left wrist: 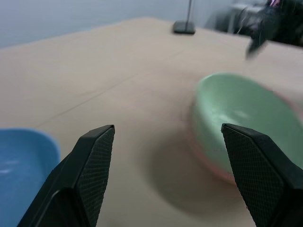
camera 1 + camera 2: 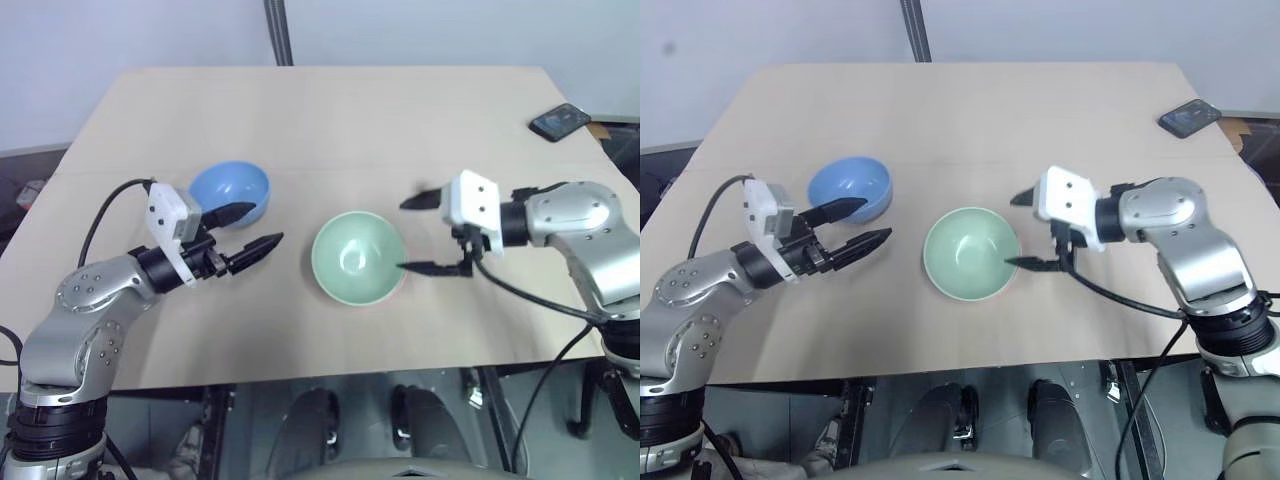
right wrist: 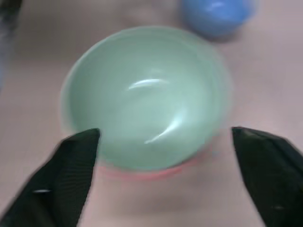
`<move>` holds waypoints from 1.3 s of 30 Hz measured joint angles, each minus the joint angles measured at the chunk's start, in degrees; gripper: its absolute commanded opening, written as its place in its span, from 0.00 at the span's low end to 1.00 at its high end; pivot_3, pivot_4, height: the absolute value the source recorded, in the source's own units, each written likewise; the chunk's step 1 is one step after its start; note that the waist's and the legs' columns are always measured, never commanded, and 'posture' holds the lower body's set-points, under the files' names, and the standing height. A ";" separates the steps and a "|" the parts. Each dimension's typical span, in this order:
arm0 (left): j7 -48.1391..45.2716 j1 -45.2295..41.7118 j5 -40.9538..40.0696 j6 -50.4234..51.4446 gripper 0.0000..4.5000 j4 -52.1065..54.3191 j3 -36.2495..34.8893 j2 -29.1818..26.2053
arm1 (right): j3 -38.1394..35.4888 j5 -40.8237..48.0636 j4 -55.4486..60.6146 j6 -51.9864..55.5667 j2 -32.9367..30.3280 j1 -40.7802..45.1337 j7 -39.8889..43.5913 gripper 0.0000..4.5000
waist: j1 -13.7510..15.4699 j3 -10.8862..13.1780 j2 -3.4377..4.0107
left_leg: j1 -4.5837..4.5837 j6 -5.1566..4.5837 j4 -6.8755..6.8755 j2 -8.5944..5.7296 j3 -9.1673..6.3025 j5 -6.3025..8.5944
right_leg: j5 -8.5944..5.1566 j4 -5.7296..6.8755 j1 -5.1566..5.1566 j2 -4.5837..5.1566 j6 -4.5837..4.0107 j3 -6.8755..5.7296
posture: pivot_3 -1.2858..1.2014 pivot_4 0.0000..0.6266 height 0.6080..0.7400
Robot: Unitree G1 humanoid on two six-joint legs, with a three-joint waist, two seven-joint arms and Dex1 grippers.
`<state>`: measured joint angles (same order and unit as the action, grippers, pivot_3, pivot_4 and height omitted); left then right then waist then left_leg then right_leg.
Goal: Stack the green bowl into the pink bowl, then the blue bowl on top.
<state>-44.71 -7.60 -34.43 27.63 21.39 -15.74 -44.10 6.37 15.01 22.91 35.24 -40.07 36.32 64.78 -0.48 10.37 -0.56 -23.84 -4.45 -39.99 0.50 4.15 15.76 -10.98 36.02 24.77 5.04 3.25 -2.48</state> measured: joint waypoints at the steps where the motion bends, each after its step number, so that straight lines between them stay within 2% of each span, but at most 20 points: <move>1: 1.53 -1.13 2.68 0.13 0.86 -0.03 1.16 -0.90 | -2.66 2.23 1.55 1.23 0.83 -0.55 -1.72 0.99 | 0.04 0.00 0.00 | 0.00 0.00 0.00 0.00 0.00 0.00 | 0.09 0.00 0.00 -0.01 0.15 0.00 | 0.52 0.24 1.00; 5: 6.94 -6.51 11.51 4.27 0.86 -0.54 5.85 -5.96 | -8.90 8.95 6.47 4.91 3.96 -3.75 -7.36 0.99 | 0.45 -0.03 -0.05 | 0.00 -0.02 0.00 -0.01 -0.02 0.01 | 0.10 -0.04 -0.04 -0.01 0.17 -0.03 | 0.52 0.24 1.00; 9: 7.59 -13.73 19.94 9.39 0.86 -3.70 14.13 -11.98 | -9.65 10.25 7.94 4.56 4.51 -6.13 -11.20 0.99 | 0.68 -0.03 -0.04 | -0.01 -0.02 0.01 -0.02 0.00 0.01 | 0.09 -0.05 -0.03 -0.09 0.18 -0.04 | 0.52 0.24 1.00; 15: 5.68 -24.75 29.98 13.53 0.86 -11.34 26.56 -12.54 | -9.41 10.51 8.36 2.81 5.40 -7.89 -15.32 0.99 | 1.12 -0.02 -0.05 | -0.02 -0.04 0.01 -0.03 0.09 0.00 | 0.08 -0.07 -0.02 -0.17 0.21 0.03 | 0.52 0.24 1.00; 18: 3.93 -26.98 32.47 13.58 0.68 -13.94 30.27 -10.99 | -9.14 10.17 8.34 1.75 5.20 -8.55 -16.17 1.00 | 1.19 -0.01 -0.07 | -0.07 -0.05 0.00 -0.03 0.08 0.00 | 0.08 -0.07 0.00 -0.18 0.22 0.03 | 0.52 0.24 1.00; 23: 0.73 -28.08 33.81 13.35 0.12 -16.23 32.13 -9.85 | -9.21 10.27 8.36 0.43 4.02 -9.67 -16.62 1.00 | 1.19 0.00 -0.10 | -0.07 -0.06 0.00 -0.02 0.07 0.00 | 0.08 -0.07 0.00 -0.19 0.22 0.03 | 0.52 0.24 1.00; 24: 0.15 -28.39 33.98 13.37 0.04 -16.38 32.13 -9.75 | -9.29 10.32 8.36 0.23 3.74 -10.18 -16.63 1.00 | 1.19 0.00 -0.09 | -0.07 -0.06 -0.01 -0.02 0.07 0.00 | 0.07 -0.06 0.00 -0.19 0.23 0.03 | 0.52 0.24 1.00; 32: -3.50 -28.62 32.47 12.98 0.02 -15.65 30.68 -7.69 | -11.20 12.52 8.40 -1.09 2.20 -12.61 -16.46 1.00 | 1.40 0.02 -0.13 | -0.13 -0.07 -0.07 -0.01 0.00 0.00 | 0.07 -0.06 -0.01 -0.18 0.23 0.02 | 0.52 0.24 1.00; 34: -6.16 -28.45 28.14 11.98 0.02 -12.69 27.63 -5.94 | -12.35 13.64 8.43 -1.65 2.19 -12.86 -16.53 1.00 | 1.37 0.04 -0.18 | -0.16 -0.10 -0.10 0.00 -0.01 0.02 | 0.08 -0.07 0.00 -0.17 0.23 0.02 | 0.52 0.24 1.00; 36: -10.51 -28.87 20.42 10.05 0.02 -7.04 23.42 -2.80 | -14.59 15.07 8.63 -1.69 2.08 -13.45 -17.20 1.00 | 1.46 0.04 -0.20 | -0.20 -0.13 -0.16 0.00 -0.05 0.04 | 0.08 -0.08 -0.01 -0.13 0.23 -0.01 | 0.52 0.24 1.00; 39: -15.76 -32.15 15.05 6.23 0.02 -2.82 22.65 -1.81 | -17.87 16.33 9.33 -1.54 1.14 -14.61 -18.95 1.00 | 1.34 0.04 -0.19 | -0.15 -0.13 -0.18 -0.01 -0.02 0.04 | 0.08 -0.06 -0.03 -0.15 0.23 0.01 | 0.52 0.24 1.00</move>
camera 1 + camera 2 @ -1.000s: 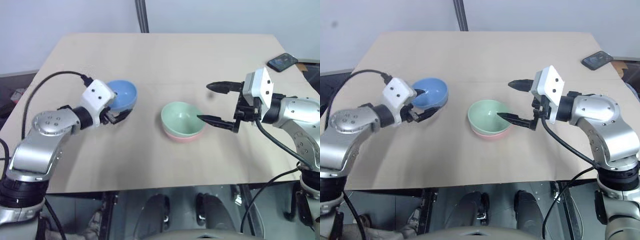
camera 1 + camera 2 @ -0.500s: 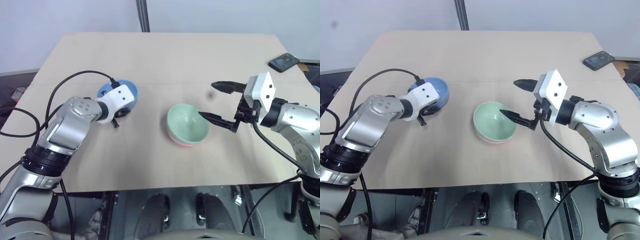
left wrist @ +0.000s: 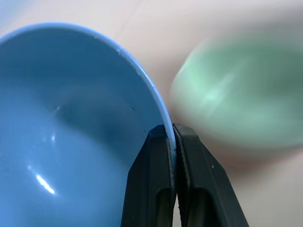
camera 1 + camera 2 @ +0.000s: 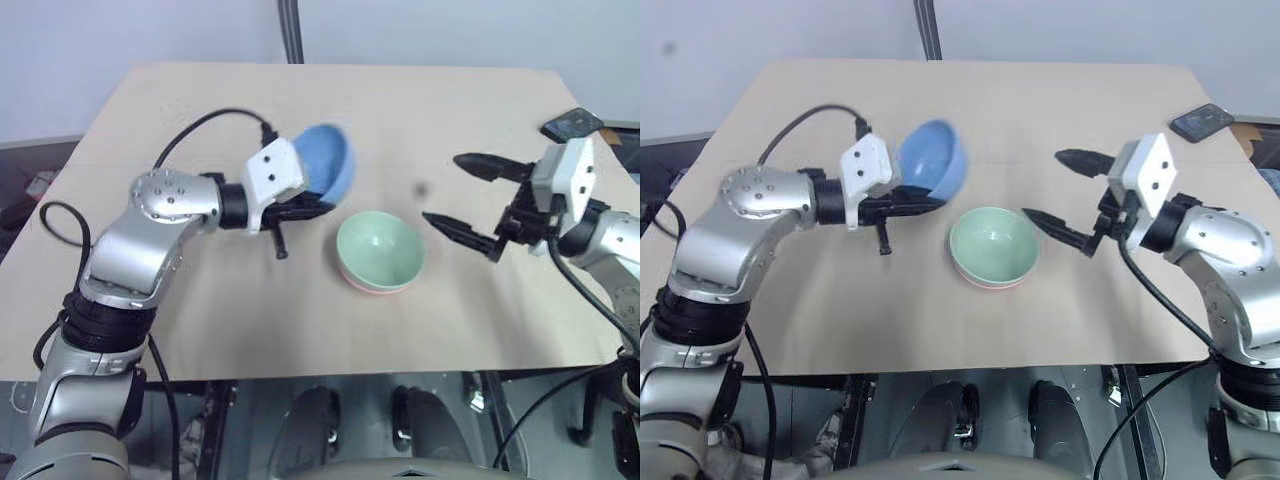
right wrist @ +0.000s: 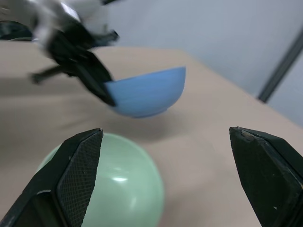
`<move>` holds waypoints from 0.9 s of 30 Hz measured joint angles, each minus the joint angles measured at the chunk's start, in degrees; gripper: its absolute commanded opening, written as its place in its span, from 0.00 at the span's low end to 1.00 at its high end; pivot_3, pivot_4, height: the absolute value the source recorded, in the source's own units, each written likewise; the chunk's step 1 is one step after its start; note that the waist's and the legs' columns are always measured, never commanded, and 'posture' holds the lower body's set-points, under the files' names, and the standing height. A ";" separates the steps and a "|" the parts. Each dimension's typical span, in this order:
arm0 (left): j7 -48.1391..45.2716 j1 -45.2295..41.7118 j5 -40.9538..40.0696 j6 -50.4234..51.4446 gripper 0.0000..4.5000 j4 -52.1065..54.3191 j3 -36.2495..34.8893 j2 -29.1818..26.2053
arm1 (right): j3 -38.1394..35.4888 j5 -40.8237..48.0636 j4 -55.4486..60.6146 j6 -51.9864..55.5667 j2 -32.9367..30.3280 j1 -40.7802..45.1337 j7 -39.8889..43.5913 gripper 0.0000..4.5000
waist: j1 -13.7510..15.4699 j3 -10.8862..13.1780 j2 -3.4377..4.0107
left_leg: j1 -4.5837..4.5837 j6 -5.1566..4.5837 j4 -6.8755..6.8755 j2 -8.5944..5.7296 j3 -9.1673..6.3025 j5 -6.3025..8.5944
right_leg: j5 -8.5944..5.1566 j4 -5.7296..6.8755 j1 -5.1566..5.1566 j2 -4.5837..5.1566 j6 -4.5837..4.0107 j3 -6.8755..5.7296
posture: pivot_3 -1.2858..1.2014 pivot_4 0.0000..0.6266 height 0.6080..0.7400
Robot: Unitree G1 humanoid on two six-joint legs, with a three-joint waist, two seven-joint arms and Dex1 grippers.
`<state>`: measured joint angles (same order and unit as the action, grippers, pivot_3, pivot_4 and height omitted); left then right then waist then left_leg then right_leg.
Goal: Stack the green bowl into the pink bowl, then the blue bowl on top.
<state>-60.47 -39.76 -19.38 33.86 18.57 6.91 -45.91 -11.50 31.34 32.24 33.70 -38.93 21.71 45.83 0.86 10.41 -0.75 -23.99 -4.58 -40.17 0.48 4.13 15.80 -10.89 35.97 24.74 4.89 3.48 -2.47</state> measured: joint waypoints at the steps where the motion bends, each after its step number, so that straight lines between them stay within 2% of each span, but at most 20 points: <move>1: -1.38 -0.71 -0.55 -1.10 0.02 0.17 0.05 0.02 | -1.03 0.16 0.35 0.05 -0.61 -0.75 -0.43 1.00 | -0.02 -0.01 0.02 | 0.03 0.00 0.00 0.00 0.02 0.00 | 0.00 0.02 -0.02 -0.01 0.00 0.00 | 0.52 0.24 1.00; 8: -13.03 -3.07 -0.91 -8.79 0.02 -3.34 5.97 0.42 | -3.80 0.44 2.88 0.29 -2.70 -5.47 -3.92 1.00 | -0.16 -0.01 0.02 | 0.12 -0.01 -0.01 0.03 0.12 0.00 | -0.01 0.02 -0.06 -0.11 0.01 0.13 | 0.52 0.24 1.00; 9: -13.82 -3.08 -0.91 -9.51 0.08 -3.85 6.18 0.48 | -4.05 0.56 3.07 0.31 -2.73 -5.54 -4.17 1.00 | -0.15 -0.01 0.02 | 0.12 -0.01 -0.01 0.03 0.12 0.00 | -0.01 0.02 -0.06 -0.11 0.01 0.13 | 0.52 0.24 1.00; 10: -15.18 -3.17 -1.39 -9.50 0.08 -4.53 6.20 0.91 | -4.39 0.58 3.41 0.32 -2.83 -6.02 -4.84 1.00 | -0.09 -0.01 0.02 | 0.11 -0.01 -0.01 0.03 0.11 0.00 | -0.01 0.02 -0.06 -0.10 0.01 0.13 | 0.52 0.24 1.00; 13: -16.52 -3.58 -3.71 -7.30 0.30 -4.85 6.20 2.37 | -4.56 0.53 3.93 0.31 -2.84 -7.55 -6.08 1.00 | 0.12 -0.01 0.01 | 0.06 -0.02 -0.05 0.03 0.07 0.01 | -0.01 0.01 -0.07 -0.10 0.01 0.10 | 0.52 0.24 1.00; 14: -16.45 -4.12 -4.22 -6.69 0.47 -5.31 6.13 2.93 | -4.56 0.50 3.93 0.30 -2.84 -7.82 -6.46 1.00 | 0.05 -0.01 0.01 | 0.06 -0.04 -0.08 0.02 0.08 0.01 | -0.01 0.00 -0.07 -0.09 0.02 0.12 | 0.52 0.24 1.00; 17: -14.98 -5.01 -5.03 -5.89 0.74 -6.84 4.50 3.72 | -4.55 0.56 3.93 0.14 -2.83 -7.92 -6.75 1.00 | -0.05 -0.01 0.01 | 0.07 -0.04 -0.09 0.04 0.07 0.01 | -0.01 0.02 -0.07 -0.11 0.02 0.13 | 0.52 0.24 1.00; 20: -10.68 -4.92 -5.99 -3.19 0.74 -8.12 0.69 4.14 | -4.13 0.44 3.73 -0.23 -2.99 -9.18 -6.30 1.00 | -0.13 -0.01 0.01 | 0.08 -0.04 -0.08 0.09 0.07 0.01 | -0.01 0.02 -0.07 -0.16 0.02 0.14 | 0.52 0.24 1.00; 23: -3.57 -0.65 -9.05 -2.31 0.74 -7.67 -7.74 7.43 | -2.78 0.52 2.36 -0.33 -2.89 -10.68 -5.39 1.00 | -0.22 -0.03 0.02 | 0.11 -0.05 -0.09 0.09 0.10 0.02 | 0.00 0.00 -0.08 -0.12 0.02 0.19 | 0.52 0.24 1.00; 24: -3.31 -0.37 -9.10 -2.38 0.74 -7.58 -8.03 7.54 | -2.76 0.53 2.31 -0.34 -2.87 -10.77 -5.32 1.00 | -0.27 -0.03 0.02 | 0.12 -0.05 -0.08 0.09 0.10 0.02 | 0.00 0.00 -0.08 -0.12 0.02 0.20 | 0.52 0.24 1.00; 27: 2.89 11.39 -9.39 -2.30 0.74 -4.42 -14.36 7.33 | -0.84 0.40 -0.28 -1.52 -2.84 -13.18 -2.74 1.00 | -0.39 -0.03 0.02 | 0.13 -0.04 -0.07 0.11 0.11 0.02 | 0.00 0.01 -0.08 -0.12 0.01 0.19 | 0.52 0.24 1.00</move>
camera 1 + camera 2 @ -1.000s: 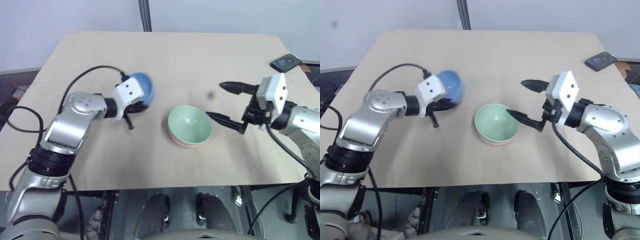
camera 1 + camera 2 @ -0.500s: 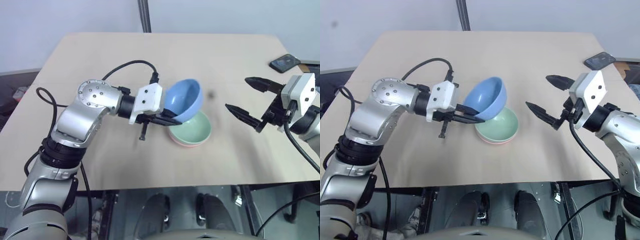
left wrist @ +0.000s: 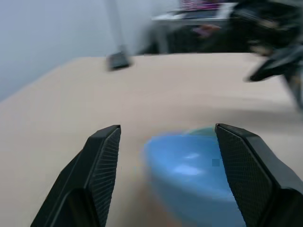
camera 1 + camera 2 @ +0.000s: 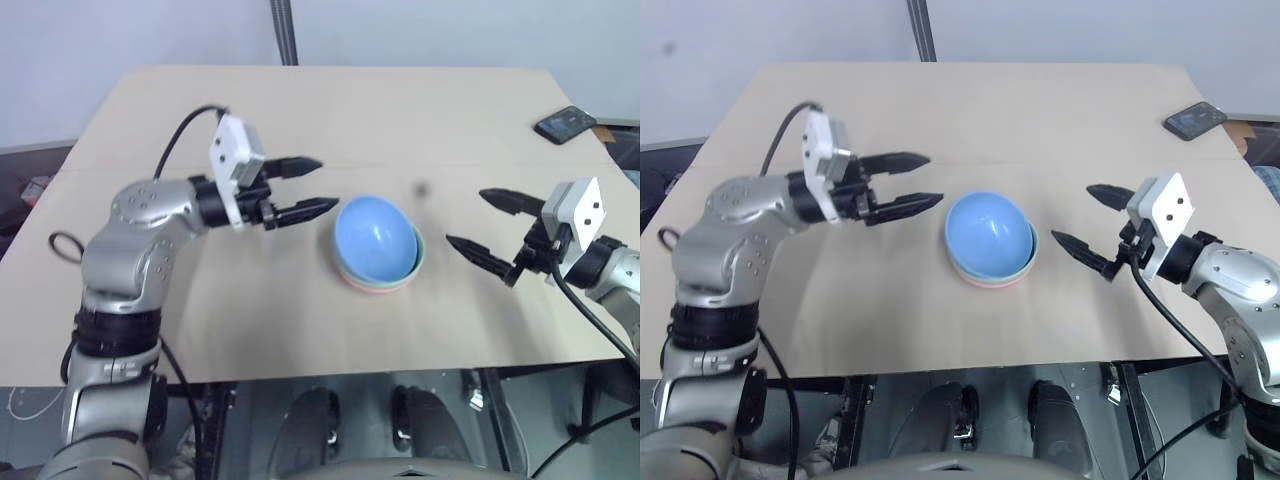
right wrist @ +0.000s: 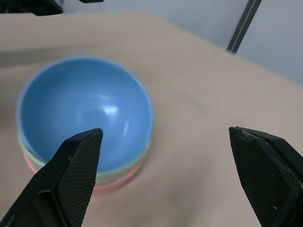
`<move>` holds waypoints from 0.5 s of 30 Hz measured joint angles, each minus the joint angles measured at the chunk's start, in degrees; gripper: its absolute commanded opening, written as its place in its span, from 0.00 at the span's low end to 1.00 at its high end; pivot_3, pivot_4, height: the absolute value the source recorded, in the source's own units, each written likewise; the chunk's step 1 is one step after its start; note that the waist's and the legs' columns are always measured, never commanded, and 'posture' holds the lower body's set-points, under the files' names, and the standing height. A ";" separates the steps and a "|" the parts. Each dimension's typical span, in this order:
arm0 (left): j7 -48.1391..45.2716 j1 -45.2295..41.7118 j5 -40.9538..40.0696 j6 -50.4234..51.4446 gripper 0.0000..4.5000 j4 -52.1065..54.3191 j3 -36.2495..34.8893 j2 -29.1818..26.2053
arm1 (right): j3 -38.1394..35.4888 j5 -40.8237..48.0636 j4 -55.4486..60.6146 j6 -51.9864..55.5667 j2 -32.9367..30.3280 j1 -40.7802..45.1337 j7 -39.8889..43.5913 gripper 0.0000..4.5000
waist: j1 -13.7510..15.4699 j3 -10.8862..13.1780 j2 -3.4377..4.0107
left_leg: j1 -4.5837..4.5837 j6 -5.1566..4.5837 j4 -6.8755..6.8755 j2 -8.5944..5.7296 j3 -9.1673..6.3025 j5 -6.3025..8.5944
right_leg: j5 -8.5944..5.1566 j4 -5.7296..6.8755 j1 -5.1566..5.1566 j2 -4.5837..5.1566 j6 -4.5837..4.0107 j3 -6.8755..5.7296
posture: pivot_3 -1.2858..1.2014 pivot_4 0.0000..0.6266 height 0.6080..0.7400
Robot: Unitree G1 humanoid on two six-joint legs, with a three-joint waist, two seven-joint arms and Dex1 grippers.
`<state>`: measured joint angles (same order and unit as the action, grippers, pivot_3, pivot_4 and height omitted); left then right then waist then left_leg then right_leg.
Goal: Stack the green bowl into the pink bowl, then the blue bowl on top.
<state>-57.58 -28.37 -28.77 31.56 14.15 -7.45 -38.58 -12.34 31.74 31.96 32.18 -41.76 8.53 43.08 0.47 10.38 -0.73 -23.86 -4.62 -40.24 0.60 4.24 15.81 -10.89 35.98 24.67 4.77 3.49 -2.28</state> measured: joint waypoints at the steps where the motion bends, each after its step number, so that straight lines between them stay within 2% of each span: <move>1: 1.19 3.15 -0.25 0.58 0.74 1.01 -1.33 -0.06 | 0.59 0.02 -0.75 -0.01 -0.13 -0.55 0.90 1.00 | 0.12 0.00 0.00 | 0.00 0.00 0.00 0.01 -0.01 0.00 | 0.00 0.00 -0.01 0.01 0.00 -0.01 | 0.52 0.24 1.00; 2: 2.20 6.34 -1.13 0.96 0.86 2.35 -3.05 -0.08 | 0.96 0.15 -1.60 -0.01 -0.27 -0.88 1.92 1.00 | 0.17 0.00 -0.01 | 0.00 0.00 -0.01 0.01 -0.01 0.00 | 0.00 0.00 -0.01 0.02 0.00 -0.01 | 0.52 0.24 1.00; 4: 3.31 11.74 -4.11 2.36 0.99 5.40 -6.72 -0.10 | 1.04 0.15 -3.74 -0.30 -1.15 -1.20 3.69 1.00 | 0.37 -0.01 -0.03 | 0.01 0.00 -0.01 0.00 -0.04 0.00 | 0.00 -0.02 -0.05 0.08 -0.01 -0.05 | 0.52 0.24 1.00; 6: 4.46 17.92 -5.61 2.96 0.99 9.01 -10.20 -0.49 | -0.02 0.20 -6.67 -1.02 -2.88 -2.81 6.08 1.00 | 0.54 -0.02 -0.04 | 0.03 -0.01 -0.01 -0.03 -0.09 0.02 | -0.01 -0.04 -0.10 0.14 -0.02 -0.11 | 0.52 0.24 1.00; 10: 7.40 24.88 -5.60 2.78 0.99 13.34 -13.23 -0.53 | -2.06 -0.26 -9.80 -3.32 -5.10 -5.82 9.57 1.00 | 0.53 -0.04 -0.03 | 0.06 -0.01 -0.01 -0.03 -0.09 0.02 | -0.01 -0.03 -0.12 0.15 -0.05 -0.11 | 0.52 0.24 1.00; 15: 9.08 35.00 -5.65 1.94 0.99 17.49 -16.97 -0.41 | -8.48 0.98 -12.70 -4.10 -8.59 -11.75 15.87 1.00 | 0.38 -0.05 -0.02 | 0.09 0.00 0.00 0.00 -0.07 0.02 | -0.14 -0.03 -0.12 0.15 -0.26 -0.10 | 0.52 0.24 1.00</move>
<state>-48.49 6.64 -34.41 33.50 31.65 -24.43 -39.00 -20.82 32.72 19.26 28.08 -50.35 -3.22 58.96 0.85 10.33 -0.75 -23.78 -4.62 -40.24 0.59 4.17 15.83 -11.03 35.95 24.55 4.92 3.23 -2.38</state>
